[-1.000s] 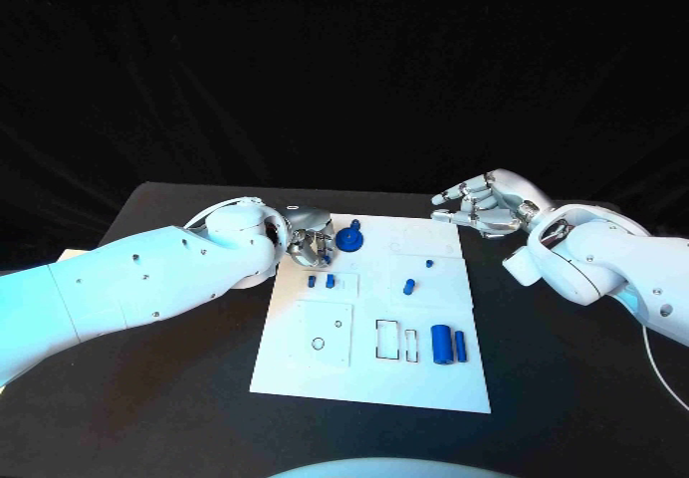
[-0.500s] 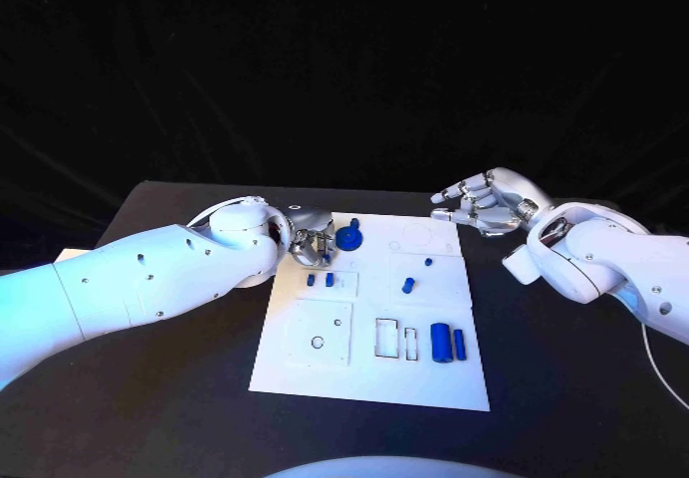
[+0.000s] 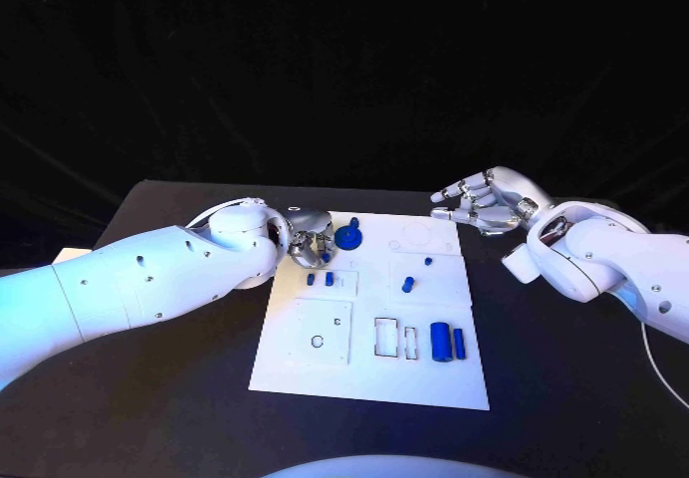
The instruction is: Assemble the parts on the task board
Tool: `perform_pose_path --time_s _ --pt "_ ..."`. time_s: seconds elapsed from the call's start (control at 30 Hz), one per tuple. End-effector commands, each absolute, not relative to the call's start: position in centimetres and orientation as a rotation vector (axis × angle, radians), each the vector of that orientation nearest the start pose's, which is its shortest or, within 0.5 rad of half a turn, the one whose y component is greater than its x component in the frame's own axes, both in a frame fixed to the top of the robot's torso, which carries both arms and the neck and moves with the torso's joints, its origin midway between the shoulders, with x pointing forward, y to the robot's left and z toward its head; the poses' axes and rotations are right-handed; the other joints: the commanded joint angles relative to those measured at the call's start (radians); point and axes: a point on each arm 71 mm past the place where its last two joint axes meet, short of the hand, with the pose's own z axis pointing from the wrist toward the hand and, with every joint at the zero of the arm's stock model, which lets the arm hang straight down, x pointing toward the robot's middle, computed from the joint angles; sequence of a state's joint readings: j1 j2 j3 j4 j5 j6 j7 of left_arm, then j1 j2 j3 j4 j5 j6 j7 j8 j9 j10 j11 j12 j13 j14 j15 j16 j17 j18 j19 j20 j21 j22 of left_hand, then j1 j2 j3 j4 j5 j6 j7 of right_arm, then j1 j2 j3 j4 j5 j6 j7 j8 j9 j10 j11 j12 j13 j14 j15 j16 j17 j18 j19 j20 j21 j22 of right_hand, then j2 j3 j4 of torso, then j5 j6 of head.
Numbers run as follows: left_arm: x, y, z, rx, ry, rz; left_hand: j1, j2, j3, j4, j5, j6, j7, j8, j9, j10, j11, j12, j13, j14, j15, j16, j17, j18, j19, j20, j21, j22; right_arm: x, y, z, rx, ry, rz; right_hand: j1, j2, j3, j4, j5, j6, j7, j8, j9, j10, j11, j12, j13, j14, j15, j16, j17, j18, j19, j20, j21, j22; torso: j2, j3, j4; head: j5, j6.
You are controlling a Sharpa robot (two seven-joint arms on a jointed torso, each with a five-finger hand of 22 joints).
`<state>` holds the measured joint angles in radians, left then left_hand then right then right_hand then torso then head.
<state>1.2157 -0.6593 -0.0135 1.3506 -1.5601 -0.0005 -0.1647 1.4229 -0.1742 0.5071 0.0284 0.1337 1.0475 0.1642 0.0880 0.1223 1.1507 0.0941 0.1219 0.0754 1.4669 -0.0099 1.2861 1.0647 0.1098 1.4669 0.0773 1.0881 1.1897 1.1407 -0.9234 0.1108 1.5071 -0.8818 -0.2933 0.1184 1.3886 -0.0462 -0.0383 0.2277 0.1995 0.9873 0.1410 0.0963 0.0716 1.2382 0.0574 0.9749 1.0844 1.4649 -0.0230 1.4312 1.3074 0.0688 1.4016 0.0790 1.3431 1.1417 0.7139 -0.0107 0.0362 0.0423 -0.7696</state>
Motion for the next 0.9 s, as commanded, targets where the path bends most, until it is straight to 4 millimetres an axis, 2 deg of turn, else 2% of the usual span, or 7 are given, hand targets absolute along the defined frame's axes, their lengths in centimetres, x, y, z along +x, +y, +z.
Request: perform_pose_path --time_s 0.03,0.6,0.73,0.8,0.9 --pt "51.6 15.4 -19.8 0.361 1.898 -0.501 -0.011 -0.001 0.008 0.000 -0.001 -0.013 0.004 -0.008 -0.006 -0.011 0.002 -0.009 -0.002 0.017 0.010 0.002 -0.004 -0.014 0.005 0.011 -0.007 -0.002 49.5 -24.5 -15.6 0.361 1.609 1.051 0.000 0.008 -0.001 -0.007 0.006 0.003 0.000 0.007 0.002 -0.003 -0.004 0.006 0.001 0.063 0.000 -0.007 0.086 0.015 -0.006 0.001 -0.006 -0.001 0.000 0.0001 -0.0001 0.000 -0.001" --pt "51.6 15.9 -19.8 0.350 1.897 -0.489 -0.021 -0.013 0.018 -0.004 -0.001 -0.031 0.008 -0.019 -0.019 -0.037 0.010 -0.031 -0.008 0.013 0.016 -0.001 -0.020 -0.012 0.001 0.018 -0.020 -0.009 49.6 -24.7 -15.8 0.364 1.617 1.033 0.000 0.007 -0.003 -0.008 0.005 0.002 0.000 0.007 0.001 -0.014 -0.003 -0.011 -0.013 0.062 0.000 -0.010 0.082 0.017 -0.010 0.001 -0.012 -0.011 0.000 0.0005 -0.0015 0.000 -0.003" --pt "51.6 16.5 -19.7 0.339 1.893 -0.479 -0.023 -0.026 0.019 -0.011 -0.002 -0.068 0.008 -0.027 -0.033 -0.058 0.013 -0.044 -0.009 0.011 0.019 -0.003 -0.030 -0.009 -0.001 0.022 -0.029 -0.015 49.7 -25.0 -16.0 0.352 1.641 0.993 0.015 0.017 -0.008 -0.016 0.005 -0.008 0.003 0.004 0.000 -0.155 0.000 -0.255 -0.215 0.035 0.003 -0.081 0.009 0.038 -0.062 0.003 -0.084 -0.125 -0.001 0.0000 -0.0014 -0.002 -0.004" --pt "51.5 17.0 -19.6 0.329 1.885 -0.474 -0.025 -0.035 0.011 -0.016 -0.003 -0.102 0.005 -0.026 -0.045 -0.067 0.010 -0.049 -0.008 0.009 0.018 -0.004 -0.038 -0.008 -0.002 0.023 -0.033 -0.018 49.8 -25.1 -16.2 0.327 1.656 0.958 0.036 0.024 -0.001 -0.023 0.004 -0.005 0.004 0.007 0.000 -0.181 0.001 -0.324 -0.271 0.024 0.003 -0.117 -0.025 0.048 -0.084 0.003 -0.122 -0.180 -0.001 0.0000 -0.0009 0.002 -0.002" --pt "51.5 17.9 -19.2 0.299 1.860 -0.480 -0.026 -0.038 0.000 -0.018 -0.004 -0.123 0.002 -0.025 -0.052 -0.077 0.008 -0.052 -0.008 0.009 0.016 -0.003 -0.041 -0.007 -0.001 0.023 -0.034 -0.018 49.8 -25.2 -16.3 0.268 1.673 0.889 0.087 0.037 0.027 -0.039 -0.018 0.007 0.009 0.012 0.002 -0.222 0.004 -0.444 -0.370 0.023 0.002 -0.142 -0.048 0.053 -0.088 0.001 -0.147 -0.214 -0.001 0.0002 0.0002 -0.006 0.000"
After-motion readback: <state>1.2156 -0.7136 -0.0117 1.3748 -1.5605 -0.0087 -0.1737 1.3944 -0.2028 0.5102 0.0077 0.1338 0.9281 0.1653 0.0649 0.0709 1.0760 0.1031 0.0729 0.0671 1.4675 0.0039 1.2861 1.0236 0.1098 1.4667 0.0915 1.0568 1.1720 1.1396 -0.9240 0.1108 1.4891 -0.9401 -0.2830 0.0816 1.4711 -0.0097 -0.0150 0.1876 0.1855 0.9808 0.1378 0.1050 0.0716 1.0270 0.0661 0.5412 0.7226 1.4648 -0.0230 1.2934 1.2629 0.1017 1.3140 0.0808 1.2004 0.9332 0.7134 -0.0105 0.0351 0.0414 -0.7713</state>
